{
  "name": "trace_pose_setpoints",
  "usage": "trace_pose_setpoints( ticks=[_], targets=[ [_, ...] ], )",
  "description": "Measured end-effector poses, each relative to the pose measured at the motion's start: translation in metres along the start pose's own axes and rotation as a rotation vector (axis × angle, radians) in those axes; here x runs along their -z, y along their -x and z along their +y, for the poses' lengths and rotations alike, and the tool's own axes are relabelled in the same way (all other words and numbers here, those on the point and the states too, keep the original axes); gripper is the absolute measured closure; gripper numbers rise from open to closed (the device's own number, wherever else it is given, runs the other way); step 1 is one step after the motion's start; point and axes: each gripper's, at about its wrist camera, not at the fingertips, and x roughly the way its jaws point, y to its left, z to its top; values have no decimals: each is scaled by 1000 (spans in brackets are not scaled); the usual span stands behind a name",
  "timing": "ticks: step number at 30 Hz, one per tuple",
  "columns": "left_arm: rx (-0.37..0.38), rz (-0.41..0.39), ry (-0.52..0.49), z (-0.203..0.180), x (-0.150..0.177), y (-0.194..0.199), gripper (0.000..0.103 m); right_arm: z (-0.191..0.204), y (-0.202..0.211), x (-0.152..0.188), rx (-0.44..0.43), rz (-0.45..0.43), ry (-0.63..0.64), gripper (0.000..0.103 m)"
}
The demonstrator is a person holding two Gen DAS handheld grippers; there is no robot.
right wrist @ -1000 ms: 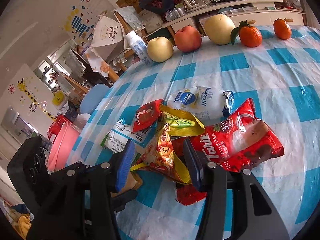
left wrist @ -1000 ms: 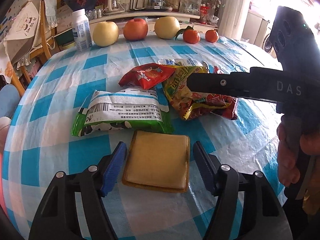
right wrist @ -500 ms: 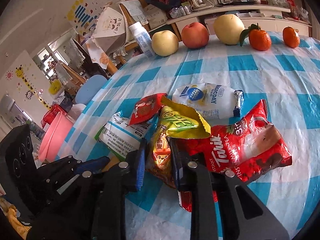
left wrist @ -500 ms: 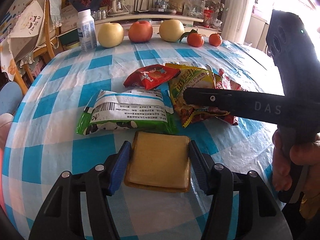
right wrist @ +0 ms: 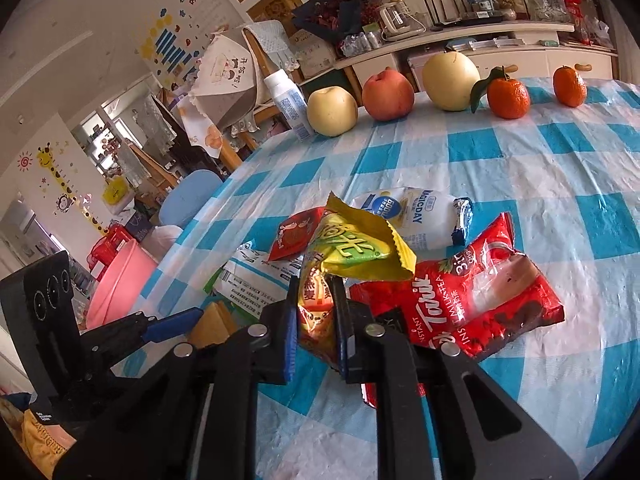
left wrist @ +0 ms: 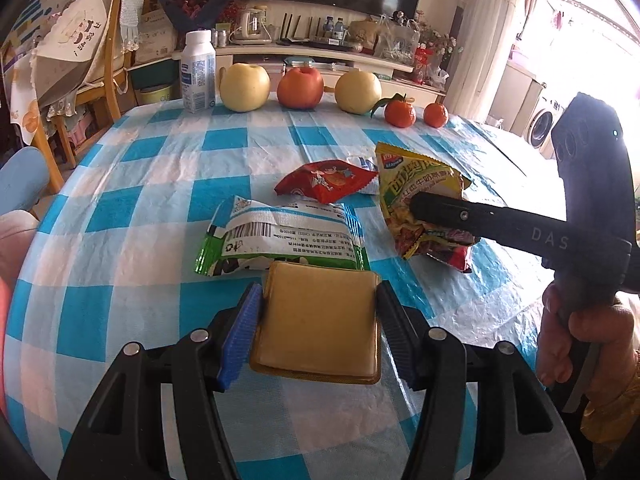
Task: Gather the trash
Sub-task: 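Grasp the yellow snack bag with the right gripper while the left holds the cake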
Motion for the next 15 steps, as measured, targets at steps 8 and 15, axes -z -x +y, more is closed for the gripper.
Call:
trace_pose_setpoints(
  ticks=[8, 15],
  targets=[
    [21, -70, 51, 18, -9, 22, 43, 14, 10, 3, -9, -14, 24, 87],
    [16, -126, 100, 40, -14, 42, 43, 38, 7, 6, 1, 7, 66, 87]
  ],
)
